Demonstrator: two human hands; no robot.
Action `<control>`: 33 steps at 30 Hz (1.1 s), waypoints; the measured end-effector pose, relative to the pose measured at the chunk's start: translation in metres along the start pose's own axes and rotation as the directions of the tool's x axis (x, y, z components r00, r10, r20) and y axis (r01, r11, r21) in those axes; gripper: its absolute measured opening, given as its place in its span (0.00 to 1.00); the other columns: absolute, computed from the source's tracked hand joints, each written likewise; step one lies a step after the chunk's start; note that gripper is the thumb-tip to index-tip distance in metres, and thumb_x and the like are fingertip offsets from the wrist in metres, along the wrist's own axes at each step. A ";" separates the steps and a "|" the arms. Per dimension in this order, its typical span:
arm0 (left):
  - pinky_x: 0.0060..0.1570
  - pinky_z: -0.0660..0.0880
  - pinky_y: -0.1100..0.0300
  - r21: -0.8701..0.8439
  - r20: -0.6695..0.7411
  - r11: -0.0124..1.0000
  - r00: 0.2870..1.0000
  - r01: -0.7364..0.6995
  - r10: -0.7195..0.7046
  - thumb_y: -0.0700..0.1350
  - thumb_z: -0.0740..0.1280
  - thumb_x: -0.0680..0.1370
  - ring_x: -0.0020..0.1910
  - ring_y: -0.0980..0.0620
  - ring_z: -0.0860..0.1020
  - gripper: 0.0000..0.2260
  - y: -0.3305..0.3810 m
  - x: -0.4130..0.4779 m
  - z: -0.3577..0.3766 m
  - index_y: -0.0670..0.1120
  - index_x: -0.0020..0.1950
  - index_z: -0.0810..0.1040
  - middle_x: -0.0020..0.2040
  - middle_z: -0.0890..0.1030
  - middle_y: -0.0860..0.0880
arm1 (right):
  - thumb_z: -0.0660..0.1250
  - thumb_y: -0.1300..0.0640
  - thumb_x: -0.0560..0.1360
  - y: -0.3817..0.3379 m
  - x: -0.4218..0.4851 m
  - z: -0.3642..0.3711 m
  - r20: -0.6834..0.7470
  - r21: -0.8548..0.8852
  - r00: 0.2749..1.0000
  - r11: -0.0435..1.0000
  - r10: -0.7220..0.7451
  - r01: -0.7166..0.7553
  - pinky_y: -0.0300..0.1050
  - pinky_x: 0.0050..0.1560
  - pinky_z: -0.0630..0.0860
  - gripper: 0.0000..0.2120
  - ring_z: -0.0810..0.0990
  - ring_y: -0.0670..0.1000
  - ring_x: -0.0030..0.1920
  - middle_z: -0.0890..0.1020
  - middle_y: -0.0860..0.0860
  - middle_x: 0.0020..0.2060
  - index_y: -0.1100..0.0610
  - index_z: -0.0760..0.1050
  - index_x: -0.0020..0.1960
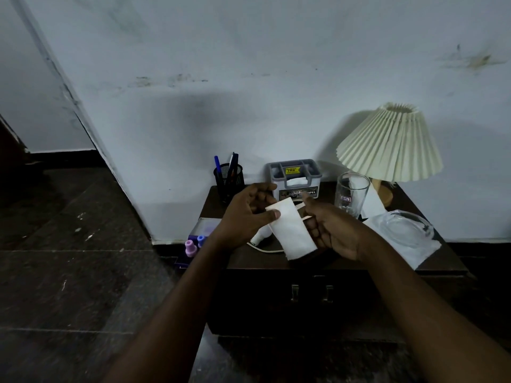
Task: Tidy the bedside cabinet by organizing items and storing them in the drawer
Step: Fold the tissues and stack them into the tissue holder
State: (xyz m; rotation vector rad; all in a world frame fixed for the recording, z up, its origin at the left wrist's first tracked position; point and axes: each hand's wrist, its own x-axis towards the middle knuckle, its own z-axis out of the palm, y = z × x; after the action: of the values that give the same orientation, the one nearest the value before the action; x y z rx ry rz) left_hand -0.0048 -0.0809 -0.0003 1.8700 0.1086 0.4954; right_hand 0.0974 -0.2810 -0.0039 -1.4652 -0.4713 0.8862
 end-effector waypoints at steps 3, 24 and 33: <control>0.54 0.82 0.57 0.006 -0.068 1.000 0.998 0.018 -0.018 0.36 0.78 0.73 0.53 0.51 0.85 0.22 -0.005 0.003 0.000 0.53 0.63 0.80 0.50 0.85 0.52 | 0.74 0.42 0.76 0.003 -0.002 0.000 0.029 -0.201 0.999 0.978 -0.042 0.047 0.44 0.32 0.76 0.20 0.83 0.54 0.36 0.85 0.62 0.44 0.60 0.85 0.54; 0.41 0.85 0.47 -0.779 -0.056 0.531 0.806 0.334 -0.590 0.34 0.74 0.76 0.51 0.39 0.87 0.17 -0.012 0.010 0.031 0.39 0.64 0.78 0.58 0.85 0.37 | 0.77 0.53 0.76 0.012 0.026 0.018 -0.101 -0.061 0.983 0.987 -0.151 0.146 0.43 0.29 0.77 0.12 0.83 0.54 0.35 0.87 0.62 0.42 0.62 0.85 0.54; 0.34 0.83 0.51 -0.795 -0.108 0.520 0.770 0.312 -0.629 0.33 0.72 0.77 0.43 0.44 0.88 0.12 -0.018 0.012 0.013 0.42 0.58 0.78 0.49 0.88 0.40 | 0.64 0.60 0.81 0.000 0.053 -0.023 -0.473 -0.780 0.679 0.626 -0.561 -0.026 0.50 0.41 0.75 0.08 0.83 0.61 0.43 0.84 0.61 0.42 0.61 0.79 0.47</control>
State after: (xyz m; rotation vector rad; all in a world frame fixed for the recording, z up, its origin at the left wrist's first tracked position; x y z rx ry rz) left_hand 0.0137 -0.0819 -0.0172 0.8266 0.5999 0.4133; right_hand 0.1474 -0.2557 -0.0188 -2.2465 -0.5003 -0.2534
